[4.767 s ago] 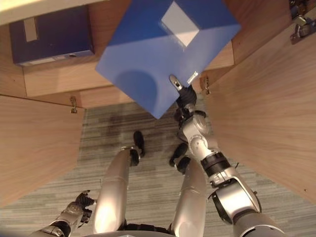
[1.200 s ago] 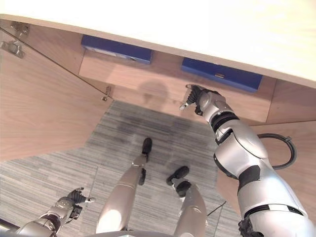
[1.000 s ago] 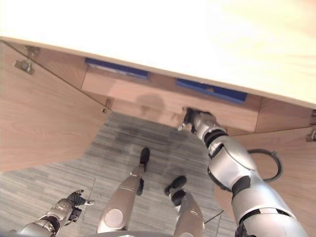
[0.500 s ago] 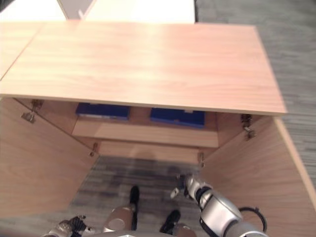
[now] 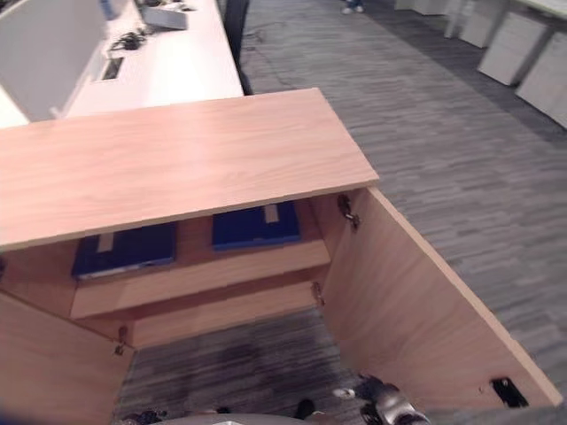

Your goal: Put the empty folder in the office cabinet

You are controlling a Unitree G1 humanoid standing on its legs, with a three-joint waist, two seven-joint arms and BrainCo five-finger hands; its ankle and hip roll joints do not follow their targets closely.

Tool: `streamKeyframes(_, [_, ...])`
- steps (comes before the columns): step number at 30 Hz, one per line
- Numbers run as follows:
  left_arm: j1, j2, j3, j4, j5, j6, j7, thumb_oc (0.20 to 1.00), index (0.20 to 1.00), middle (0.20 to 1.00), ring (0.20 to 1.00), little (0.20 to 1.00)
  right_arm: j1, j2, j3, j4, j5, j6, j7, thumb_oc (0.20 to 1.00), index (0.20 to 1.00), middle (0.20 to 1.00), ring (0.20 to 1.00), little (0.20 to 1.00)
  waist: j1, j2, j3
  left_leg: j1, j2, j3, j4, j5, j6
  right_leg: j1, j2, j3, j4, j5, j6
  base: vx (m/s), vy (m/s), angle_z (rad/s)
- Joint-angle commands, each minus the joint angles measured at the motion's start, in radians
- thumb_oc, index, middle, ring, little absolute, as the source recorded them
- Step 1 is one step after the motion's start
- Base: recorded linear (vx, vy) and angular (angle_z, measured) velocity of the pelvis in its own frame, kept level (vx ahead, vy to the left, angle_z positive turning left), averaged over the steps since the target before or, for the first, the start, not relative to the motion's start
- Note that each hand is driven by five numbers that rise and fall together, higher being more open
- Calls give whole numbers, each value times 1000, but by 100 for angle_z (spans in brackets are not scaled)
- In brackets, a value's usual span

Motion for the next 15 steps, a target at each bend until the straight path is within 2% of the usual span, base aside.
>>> streamKeyframes(1, [-25,-26,-7,42,20,-22,3,1000,1000,1000,1000,1000,-31,29,-52,50,83,-22,-44,1000,1000,1000,1000,1000,-8,-31,0,71,-107,-4,-49,-81,55,-51,-3,48,-78,97,103,-114,149,-27])
streamKeyframes(3, [-15,-23,6,58,30,-23,6,1000,1000,1000,1000,1000,3,26,-157,23,197,-53,-84,1000,1000,1000,1000,1000,-33,-26,6,83,-129,9,-89,-70,68,-84,-7,72,-76,132,119,-113,156,-20])
streamKeyframes(4, [-14,-23,6,58,30,-23,6,1000,1000,1000,1000,1000,4,26,-157,22,197,-53,-84,1000,1000,1000,1000,1000,-31,-26,6,84,-129,10,-90,-69,68,-84,-7,73,-76,132,119,-138,158,-36])
streamKeyframes(7, [7,-13,34,88,50,-28,6,1000,1000,1000,1000,1000,54,49,-275,5,374,-86,-94,1000,1000,1000,1000,1000,-69,-31,15,78,-161,36,-113,-67,82,-141,-9,108,-86,187,151,-165,146,-45])
streamKeyframes(10, [25,-4,52,114,74,-31,1,1000,1000,1000,1000,1000,70,55,-343,7,497,-106,-95,1000,1000,1000,1000,1000,-90,-38,23,76,-177,68,-113,-68,87,-168,-12,127,-96,215,172,-142,111,-36])
streamKeyframes(13, [36,-6,70,120,68,-35,-7,1000,1000,1000,1000,1000,75,49,-377,5,529,-111,-105,1000,1000,1000,1000,1000,-101,-44,37,76,-183,99,-113,-61,87,-196,-29,110,-72,233,191,-133,68,-37])
streamKeyframes(14, [36,-6,76,118,61,-35,-5,1000,1000,1000,1000,1000,73,45,-380,2,519,-108,-111,1000,1000,1000,1000,1000,-101,-43,45,74,-178,110,-113,-56,87,-204,-43,90,-51,228,197,-110,43,-50])
streamKeyframes(15, [36,-6,79,119,57,-34,-4,1000,1000,1000,1000,1000,77,40,-380,8,502,-105,-114,1000,1000,1000,1000,1000,-96,-29,48,80,-160,110,-113,-68,84,-194,-52,74,-37,195,209,-116,9,-55])
